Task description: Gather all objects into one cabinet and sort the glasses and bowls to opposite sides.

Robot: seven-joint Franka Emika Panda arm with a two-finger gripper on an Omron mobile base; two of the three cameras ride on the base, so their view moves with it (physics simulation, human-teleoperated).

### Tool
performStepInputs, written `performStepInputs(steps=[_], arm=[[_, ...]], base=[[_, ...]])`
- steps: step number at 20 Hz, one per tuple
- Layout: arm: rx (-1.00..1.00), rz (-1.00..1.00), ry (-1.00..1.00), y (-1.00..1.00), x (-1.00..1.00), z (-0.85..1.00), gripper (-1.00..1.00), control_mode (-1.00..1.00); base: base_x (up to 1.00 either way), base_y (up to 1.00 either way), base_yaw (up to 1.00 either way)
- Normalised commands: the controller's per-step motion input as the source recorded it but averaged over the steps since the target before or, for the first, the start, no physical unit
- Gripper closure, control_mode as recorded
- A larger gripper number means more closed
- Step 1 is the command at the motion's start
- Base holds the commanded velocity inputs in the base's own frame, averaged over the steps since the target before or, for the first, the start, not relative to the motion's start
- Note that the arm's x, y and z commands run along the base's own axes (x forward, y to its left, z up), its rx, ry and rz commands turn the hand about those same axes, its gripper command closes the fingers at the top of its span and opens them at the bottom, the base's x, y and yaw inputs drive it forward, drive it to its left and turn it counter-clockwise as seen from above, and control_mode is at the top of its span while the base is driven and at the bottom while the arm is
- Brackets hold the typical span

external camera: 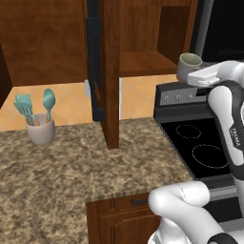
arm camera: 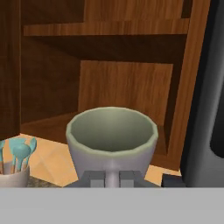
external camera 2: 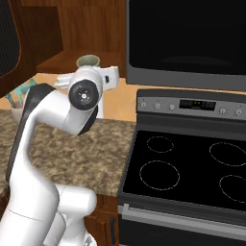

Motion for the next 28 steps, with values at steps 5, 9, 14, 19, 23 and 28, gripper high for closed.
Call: performStepInputs(steps=[5, 9, 14, 19, 23, 28], arm=[[-0.03, 0.06, 0.0, 0.03, -0.29, 0.02, 1.0, -1.0], [0.0, 0.0, 0.0, 0.0, 0.0, 0.0, 1.0, -1.0], [0.0, -0.01, 0.0, 0.0, 0.0, 0.0, 1.0, -1.0], [0.0, 0.0, 0.0, 0.0, 0.0, 0.0, 1.0, 1.0], [0.0, 0.0, 0.0, 0.0, 0.0, 0.0, 1.0, 1.0], [0.0, 0.0, 0.0, 0.0, 0.0, 0.0, 1.0, 1.0]], base=[[0.0, 0.0, 0.0], [0.0, 0.0, 0.0], [0.0, 0.0, 0.0], [-0.58, -0.47, -0.4], [-0.11, -0.08, -0.04], [0.21, -0.83, 0.0]])
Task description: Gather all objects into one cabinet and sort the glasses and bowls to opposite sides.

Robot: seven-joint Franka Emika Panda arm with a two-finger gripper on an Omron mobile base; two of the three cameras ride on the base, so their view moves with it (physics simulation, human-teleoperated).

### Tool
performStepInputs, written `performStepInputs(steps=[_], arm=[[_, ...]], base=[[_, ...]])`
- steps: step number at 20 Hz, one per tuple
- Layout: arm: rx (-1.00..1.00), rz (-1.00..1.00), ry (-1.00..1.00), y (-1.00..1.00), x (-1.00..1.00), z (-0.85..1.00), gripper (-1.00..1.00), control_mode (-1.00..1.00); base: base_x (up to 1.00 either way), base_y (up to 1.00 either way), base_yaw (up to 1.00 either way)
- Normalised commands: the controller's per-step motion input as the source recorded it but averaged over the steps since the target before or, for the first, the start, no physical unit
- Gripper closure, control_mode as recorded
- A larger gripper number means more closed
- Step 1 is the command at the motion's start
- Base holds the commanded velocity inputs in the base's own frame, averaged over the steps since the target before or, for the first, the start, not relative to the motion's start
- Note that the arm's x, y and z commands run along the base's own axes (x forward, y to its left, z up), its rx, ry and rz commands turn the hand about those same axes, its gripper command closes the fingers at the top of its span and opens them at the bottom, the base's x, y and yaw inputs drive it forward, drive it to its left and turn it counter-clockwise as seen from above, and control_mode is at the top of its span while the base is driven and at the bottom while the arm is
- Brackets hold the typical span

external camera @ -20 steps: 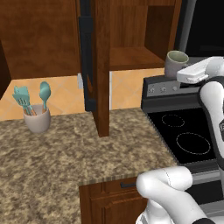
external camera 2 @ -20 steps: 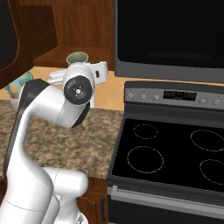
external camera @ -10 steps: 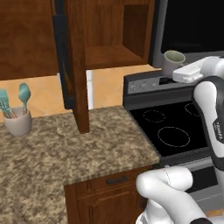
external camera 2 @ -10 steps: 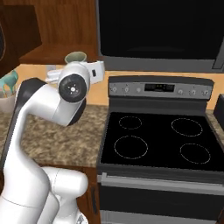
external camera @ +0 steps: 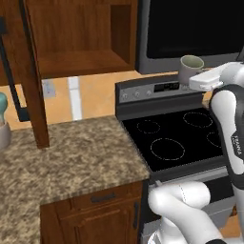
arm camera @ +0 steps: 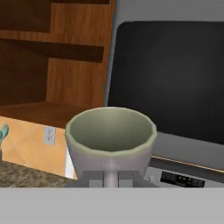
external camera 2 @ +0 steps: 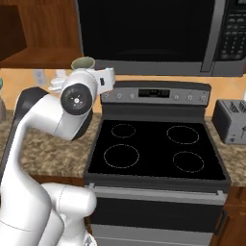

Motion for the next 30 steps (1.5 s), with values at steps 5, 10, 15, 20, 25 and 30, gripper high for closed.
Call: performStepInputs(steps=[5, 10, 15, 20, 25, 30], arm=[[0.0, 0.0, 0.0, 0.0, 0.0, 0.0, 1.0, 1.0], [0.0, 0.0, 0.0, 0.0, 0.0, 0.0, 1.0, 1.0], [0.0, 0.0, 0.0, 0.0, 0.0, 0.0, 1.0, 1.0], [0.0, 0.0, 0.0, 0.0, 0.0, 0.0, 1.0, 1.0], [0.0, 0.0, 0.0, 0.0, 0.0, 0.0, 1.0, 1.0], [0.0, 0.0, 0.0, 0.0, 0.0, 0.0, 1.0, 1.0]], base=[[-0.03, -1.0, -0.21], [-0.05, -0.85, -0.64], [-0.1, -0.54, -0.73], [-0.02, -0.43, -0.77], [0.0, -0.28, -0.82], [0.0, -0.1, -0.88]])
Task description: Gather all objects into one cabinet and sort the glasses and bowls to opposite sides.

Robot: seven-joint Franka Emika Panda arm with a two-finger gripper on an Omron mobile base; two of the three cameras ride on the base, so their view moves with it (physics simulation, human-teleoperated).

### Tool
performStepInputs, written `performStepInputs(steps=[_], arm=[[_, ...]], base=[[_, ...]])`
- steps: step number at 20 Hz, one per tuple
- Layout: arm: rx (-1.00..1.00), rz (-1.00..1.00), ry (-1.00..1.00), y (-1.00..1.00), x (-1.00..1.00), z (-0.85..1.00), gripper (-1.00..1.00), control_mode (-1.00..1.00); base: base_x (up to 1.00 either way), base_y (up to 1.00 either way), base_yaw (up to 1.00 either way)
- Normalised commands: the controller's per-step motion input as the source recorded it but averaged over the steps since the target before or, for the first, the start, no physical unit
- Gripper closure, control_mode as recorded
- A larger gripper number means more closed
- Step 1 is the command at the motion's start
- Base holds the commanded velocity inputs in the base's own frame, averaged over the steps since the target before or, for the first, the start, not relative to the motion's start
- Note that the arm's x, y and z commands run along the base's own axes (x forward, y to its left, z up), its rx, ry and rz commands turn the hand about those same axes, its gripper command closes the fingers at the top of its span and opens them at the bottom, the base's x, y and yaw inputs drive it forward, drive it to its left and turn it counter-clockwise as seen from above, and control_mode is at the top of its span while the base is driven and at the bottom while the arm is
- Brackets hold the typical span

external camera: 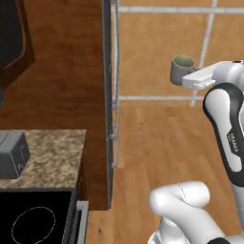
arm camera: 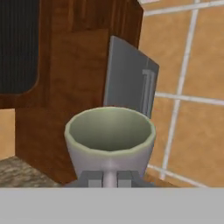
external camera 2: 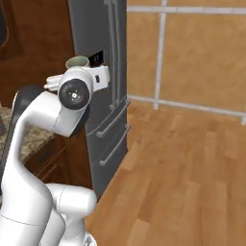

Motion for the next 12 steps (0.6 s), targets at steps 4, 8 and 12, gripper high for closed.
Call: performStepInputs(steps=[4, 8, 12], arm=[[0.0, 0.0, 0.0, 0.0, 0.0, 0.0, 1.0, 1.0], [0.0, 0.0, 0.0, 0.0, 0.0, 0.0, 1.0, 1.0], [0.0, 0.0, 0.0, 0.0, 0.0, 0.0, 1.0, 1.0]], base=[[0.0, -0.05, -0.91], [0.0, -0.06, -0.91], [0.64, -0.03, -0.5]])
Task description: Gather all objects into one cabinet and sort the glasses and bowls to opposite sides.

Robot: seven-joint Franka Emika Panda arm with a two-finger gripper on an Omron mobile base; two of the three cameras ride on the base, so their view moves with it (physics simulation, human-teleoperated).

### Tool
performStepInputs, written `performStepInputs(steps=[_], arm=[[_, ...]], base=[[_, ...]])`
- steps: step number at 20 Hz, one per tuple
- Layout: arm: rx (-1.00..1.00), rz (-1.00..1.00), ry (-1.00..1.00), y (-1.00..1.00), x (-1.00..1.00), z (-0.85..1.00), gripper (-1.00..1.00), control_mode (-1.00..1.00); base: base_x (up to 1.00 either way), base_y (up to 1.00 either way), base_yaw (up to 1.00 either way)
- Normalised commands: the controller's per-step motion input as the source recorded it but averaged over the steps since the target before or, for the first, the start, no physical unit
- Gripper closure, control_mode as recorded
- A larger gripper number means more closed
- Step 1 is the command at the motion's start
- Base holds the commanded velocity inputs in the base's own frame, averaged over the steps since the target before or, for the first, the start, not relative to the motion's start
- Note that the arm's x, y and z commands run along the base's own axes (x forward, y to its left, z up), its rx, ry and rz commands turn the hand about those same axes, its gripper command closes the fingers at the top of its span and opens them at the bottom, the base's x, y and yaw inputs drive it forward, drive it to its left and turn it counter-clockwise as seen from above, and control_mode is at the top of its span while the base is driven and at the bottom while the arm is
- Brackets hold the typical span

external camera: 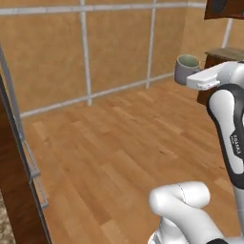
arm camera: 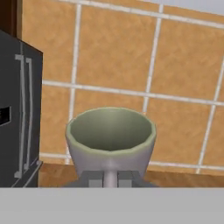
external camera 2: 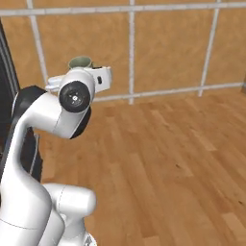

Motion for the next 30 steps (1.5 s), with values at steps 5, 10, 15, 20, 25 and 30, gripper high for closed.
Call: performStepInputs(steps=[5, 10, 15, 20, 25, 30], arm=[[0.0, 0.0, 0.0, 0.0, 0.0, 0.0, 1.0, 1.0], [0.0, 0.0, 0.0, 0.0, 0.0, 0.0, 1.0, 1.0], [0.0, 0.0, 0.0, 0.0, 0.0, 0.0, 1.0, 1.0], [0.0, 0.0, 0.0, 0.0, 0.0, 0.0, 1.0, 1.0], [0.0, 0.0, 0.0, 0.0, 0.0, 0.0, 1.0, 1.0], [0.0, 0.0, 0.0, 0.0, 0.0, 0.0, 1.0, 1.0]], base=[[0.95, -0.35, -0.23], [0.62, -0.85, -0.6], [0.62, -0.94, -0.61], [0.85, -0.49, -0.54], [1.0, 0.22, -0.31], [1.0, 0.45, -0.4]])
